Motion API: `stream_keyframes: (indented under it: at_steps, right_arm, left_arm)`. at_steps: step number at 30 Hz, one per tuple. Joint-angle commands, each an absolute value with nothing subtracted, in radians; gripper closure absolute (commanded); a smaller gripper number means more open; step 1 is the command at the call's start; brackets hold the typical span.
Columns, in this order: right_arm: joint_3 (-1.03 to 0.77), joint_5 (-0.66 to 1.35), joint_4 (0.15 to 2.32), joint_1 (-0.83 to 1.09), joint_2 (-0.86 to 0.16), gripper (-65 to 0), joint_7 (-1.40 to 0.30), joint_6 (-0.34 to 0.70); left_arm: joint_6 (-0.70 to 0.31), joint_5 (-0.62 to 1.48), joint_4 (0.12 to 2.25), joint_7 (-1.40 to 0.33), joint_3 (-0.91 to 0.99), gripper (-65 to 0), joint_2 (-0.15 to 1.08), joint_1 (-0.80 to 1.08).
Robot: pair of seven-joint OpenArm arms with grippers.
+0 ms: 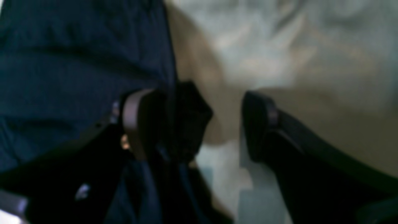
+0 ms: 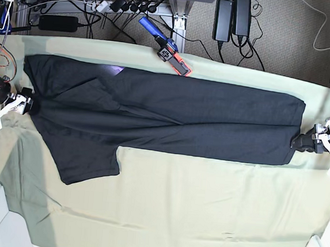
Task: Fold the T-shirt properly
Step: 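Fold the grasped edge over onto the collar edge with both grippers, then release and move the right gripper to the sleeve sticking out of the strip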
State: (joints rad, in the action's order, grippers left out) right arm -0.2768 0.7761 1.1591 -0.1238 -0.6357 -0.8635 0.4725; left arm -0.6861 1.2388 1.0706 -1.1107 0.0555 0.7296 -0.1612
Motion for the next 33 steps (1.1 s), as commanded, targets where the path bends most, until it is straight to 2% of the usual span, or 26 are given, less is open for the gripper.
stream_keyframes:
  at_steps: [1,4,14,22,26,33]
  right_arm:
    - [-0.297,0.785,1.172,-0.157,-0.665,-42.4,-0.826,0.55]
    - [-0.302,0.785,1.172,-0.208,-0.659,-42.4,-0.803,0.55]
    - [-0.205,0.656,1.098,-0.423,-0.542,-42.4,-0.744,0.549]
    - [-0.144,0.529,0.89,-0.487,-0.491,-42.4,-0.509,0.546]
    - [-0.143,0.526,0.82,-0.507,-0.442,-42.4,-0.496,0.548]
    - [-0.143,0.513,0.823,-0.506,-0.374,-42.4,-0.497,0.55]
  left_arm:
    - [-0.698,1.259,1.092,-1.097,0.081,-33.2,0.762,-0.182]
    - [-0.698,1.264,1.122,-1.098,0.122,-33.2,0.765,-0.182]
    - [-0.698,1.256,1.279,-1.105,0.138,-33.1,0.765,-0.179]
    - [-0.698,1.253,1.282,-1.103,0.139,-33.1,0.764,-0.149]
    - [-0.698,1.258,1.282,-1.102,0.139,-33.1,0.765,-0.147]
    - [-0.698,1.252,1.282,-1.1,0.139,-33.1,0.764,-0.146]
